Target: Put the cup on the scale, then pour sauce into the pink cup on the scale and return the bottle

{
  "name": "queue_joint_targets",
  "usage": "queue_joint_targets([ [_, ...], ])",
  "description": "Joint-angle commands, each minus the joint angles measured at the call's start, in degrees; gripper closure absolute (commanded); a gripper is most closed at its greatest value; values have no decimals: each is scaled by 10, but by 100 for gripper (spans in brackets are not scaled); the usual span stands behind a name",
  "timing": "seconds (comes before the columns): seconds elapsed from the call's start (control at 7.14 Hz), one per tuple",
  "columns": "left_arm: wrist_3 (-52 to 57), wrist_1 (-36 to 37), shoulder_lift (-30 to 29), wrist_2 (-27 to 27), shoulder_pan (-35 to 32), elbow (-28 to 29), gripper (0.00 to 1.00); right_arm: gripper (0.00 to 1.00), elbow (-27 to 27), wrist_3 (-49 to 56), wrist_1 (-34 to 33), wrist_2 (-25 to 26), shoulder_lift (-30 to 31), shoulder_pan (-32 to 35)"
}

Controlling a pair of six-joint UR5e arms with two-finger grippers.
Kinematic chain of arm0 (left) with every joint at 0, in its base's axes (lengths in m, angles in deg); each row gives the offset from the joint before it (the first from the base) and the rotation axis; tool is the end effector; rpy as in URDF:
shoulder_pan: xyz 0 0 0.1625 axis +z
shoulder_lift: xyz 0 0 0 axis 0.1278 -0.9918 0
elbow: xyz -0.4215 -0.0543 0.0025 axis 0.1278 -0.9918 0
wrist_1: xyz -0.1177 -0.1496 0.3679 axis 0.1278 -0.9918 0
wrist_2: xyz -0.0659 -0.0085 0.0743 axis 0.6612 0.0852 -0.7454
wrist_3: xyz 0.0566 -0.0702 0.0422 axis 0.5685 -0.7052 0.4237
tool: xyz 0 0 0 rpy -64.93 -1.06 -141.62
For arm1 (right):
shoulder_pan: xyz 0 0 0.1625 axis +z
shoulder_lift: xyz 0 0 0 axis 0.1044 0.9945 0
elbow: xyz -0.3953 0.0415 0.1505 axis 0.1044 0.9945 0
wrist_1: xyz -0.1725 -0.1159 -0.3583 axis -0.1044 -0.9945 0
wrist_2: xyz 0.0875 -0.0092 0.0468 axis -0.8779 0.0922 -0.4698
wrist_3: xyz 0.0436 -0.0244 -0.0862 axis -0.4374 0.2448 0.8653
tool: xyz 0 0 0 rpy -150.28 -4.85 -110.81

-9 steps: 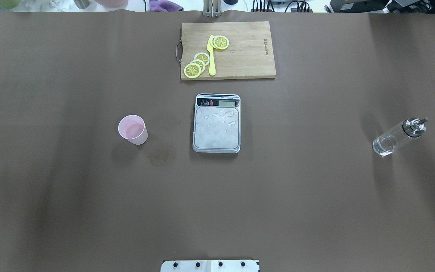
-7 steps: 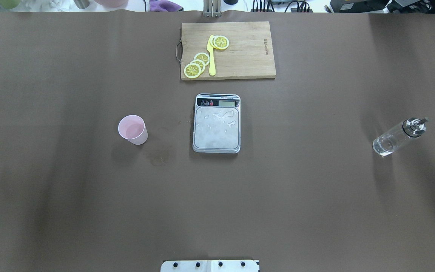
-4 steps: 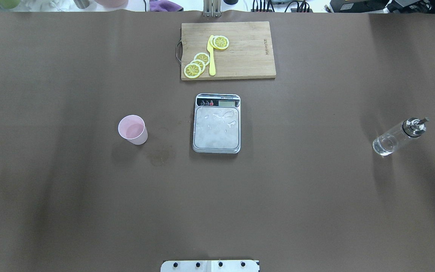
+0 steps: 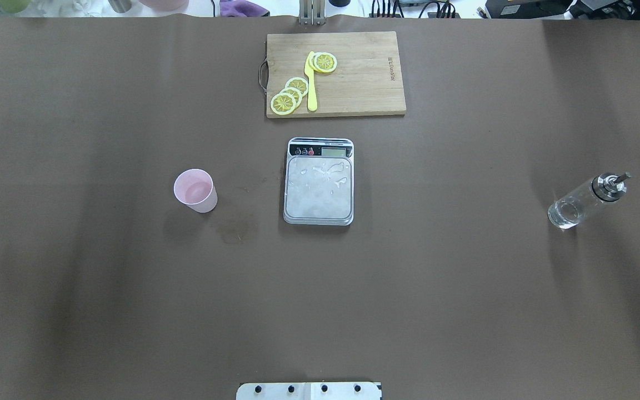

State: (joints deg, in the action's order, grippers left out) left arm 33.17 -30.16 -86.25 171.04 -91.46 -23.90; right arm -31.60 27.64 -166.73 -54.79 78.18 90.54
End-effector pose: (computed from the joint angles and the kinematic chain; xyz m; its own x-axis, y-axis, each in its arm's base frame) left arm -0.0181 -0.4809 0.6465 0.7379 0.1290 -0.6624 -0.0677 0.9908 0.1176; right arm 0.0269 -0.4009 0.5332 0.6702 -0.2950 0.6811 0.3034 0.9463 0.1114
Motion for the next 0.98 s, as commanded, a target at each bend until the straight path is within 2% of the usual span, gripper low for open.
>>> queue_joint_targets([
  [0.0,0,-4,-2,0,0,-2,2,0,-8,2,0,-24,15,1],
  [0.28,0,-13,-1,0,0,-2,2,0,-2,42,14,-19,37,11],
  [0.56,-3,-18,-2,1,0,0,2,0,6,40,49,-16,37,11],
  [0.84,-17,-28,-2,22,8,-4,2,0,12,38,51,-16,36,11],
])
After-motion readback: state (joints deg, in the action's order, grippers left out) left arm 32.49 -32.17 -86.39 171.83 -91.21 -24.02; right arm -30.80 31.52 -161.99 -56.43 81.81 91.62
